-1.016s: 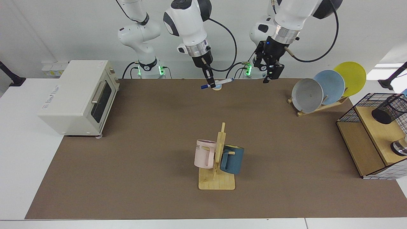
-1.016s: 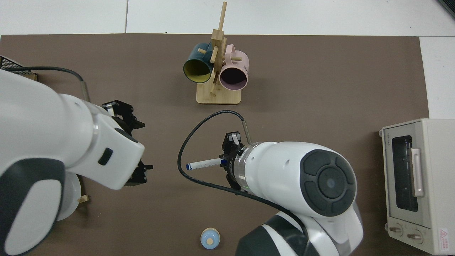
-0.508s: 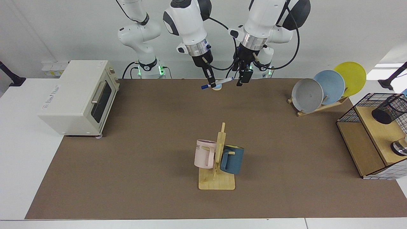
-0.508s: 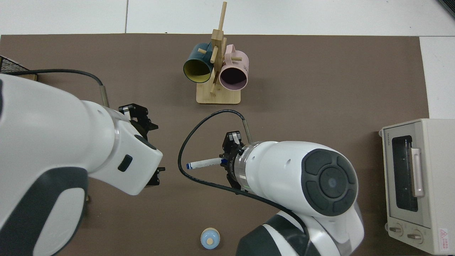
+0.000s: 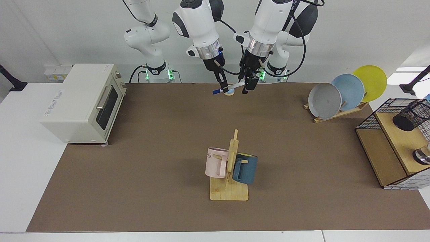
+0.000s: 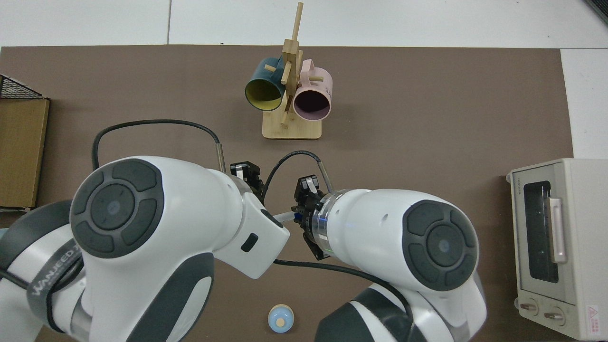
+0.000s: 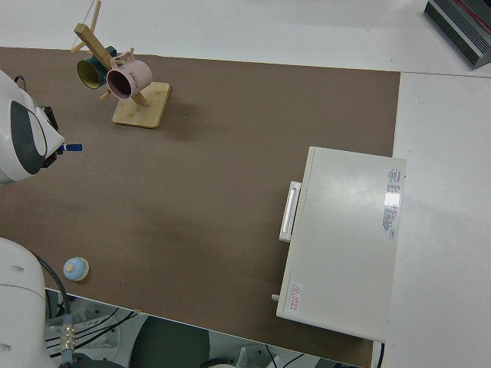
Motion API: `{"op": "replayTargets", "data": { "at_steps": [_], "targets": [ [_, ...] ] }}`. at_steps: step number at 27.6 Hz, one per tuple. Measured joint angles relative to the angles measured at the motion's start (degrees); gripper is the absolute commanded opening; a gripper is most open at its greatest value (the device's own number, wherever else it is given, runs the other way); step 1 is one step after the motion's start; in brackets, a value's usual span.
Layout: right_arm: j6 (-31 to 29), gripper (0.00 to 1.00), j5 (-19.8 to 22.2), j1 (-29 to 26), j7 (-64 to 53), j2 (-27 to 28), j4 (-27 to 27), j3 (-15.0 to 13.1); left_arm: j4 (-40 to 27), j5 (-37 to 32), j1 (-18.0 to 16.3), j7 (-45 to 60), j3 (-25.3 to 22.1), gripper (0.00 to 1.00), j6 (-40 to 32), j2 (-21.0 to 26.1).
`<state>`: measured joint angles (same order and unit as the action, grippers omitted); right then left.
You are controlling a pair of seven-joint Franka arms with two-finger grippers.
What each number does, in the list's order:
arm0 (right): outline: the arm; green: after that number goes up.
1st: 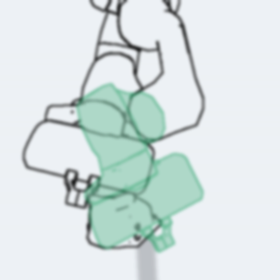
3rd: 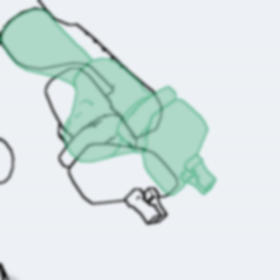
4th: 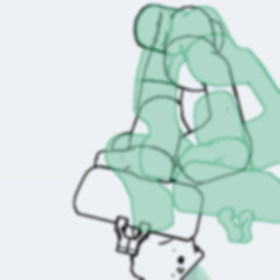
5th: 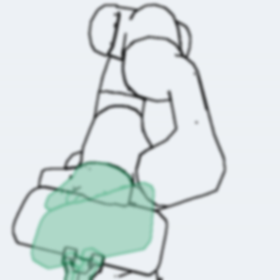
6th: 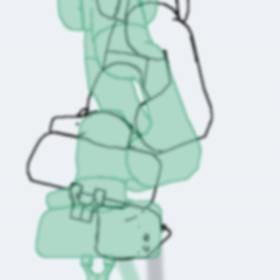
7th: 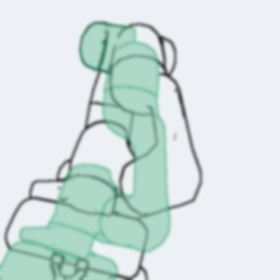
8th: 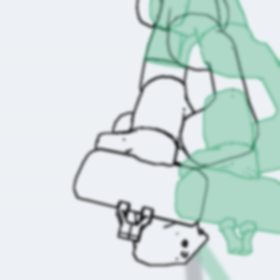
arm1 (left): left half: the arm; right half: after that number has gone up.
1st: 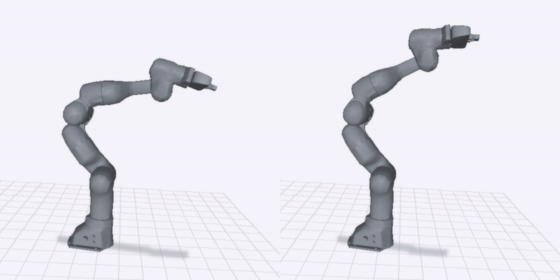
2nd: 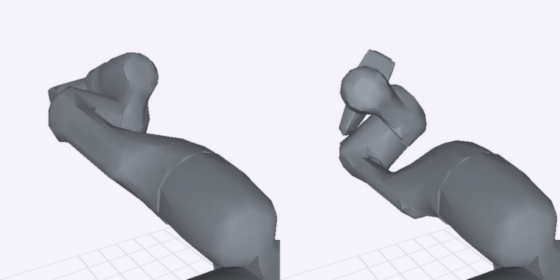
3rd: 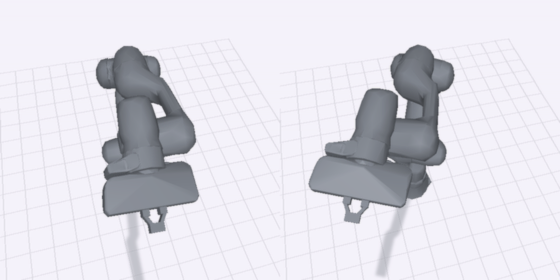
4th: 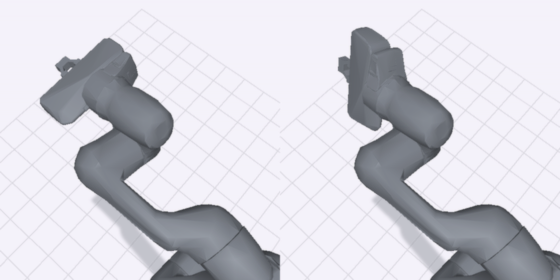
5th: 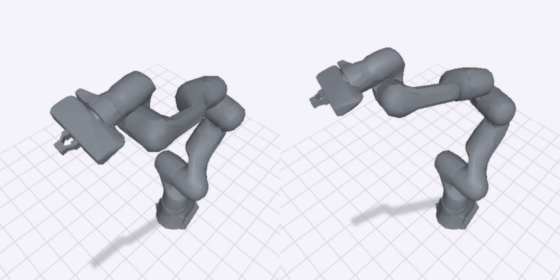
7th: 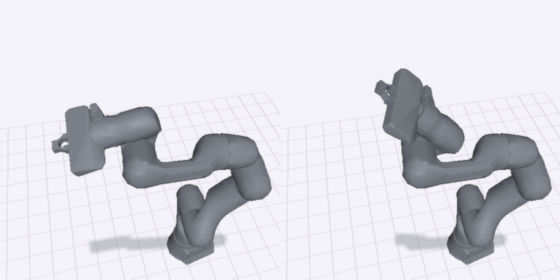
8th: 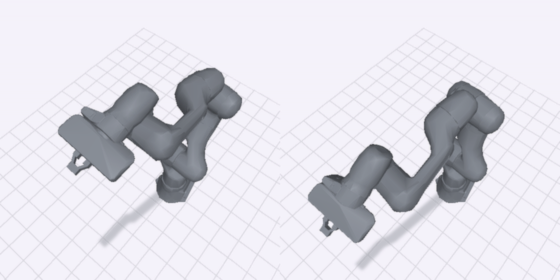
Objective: Put markers into pen holder
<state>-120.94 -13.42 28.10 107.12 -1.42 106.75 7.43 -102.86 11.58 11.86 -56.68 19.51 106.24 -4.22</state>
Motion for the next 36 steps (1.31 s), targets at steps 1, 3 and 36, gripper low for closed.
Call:
{"op": "replayTargets", "data": {
  "at_steps": [1, 3, 36],
  "targets": [
    [0.0, 0.0, 0.0, 0.0, 0.0, 0.0, -0.1, 0.0, -0.2, 0.1, 0.0, 0.1, 0.0, 0.79, 0.3, 0.0],
    [0.0, 0.0, 0.0, 0.0, -0.1, 0.0, -0.2, 0.0, -0.5, 0.4, 0.0, 0.3, 0.0, 0.79, 1.0, 0.1],
    [0.0, 0.0, 0.0, -0.1, -0.5, 0.4, -0.3, -0.5, -1.9, 0.8, 2.4, 4.1, -0.4, 0.59, 4.6, 1.9]
  ]
}}
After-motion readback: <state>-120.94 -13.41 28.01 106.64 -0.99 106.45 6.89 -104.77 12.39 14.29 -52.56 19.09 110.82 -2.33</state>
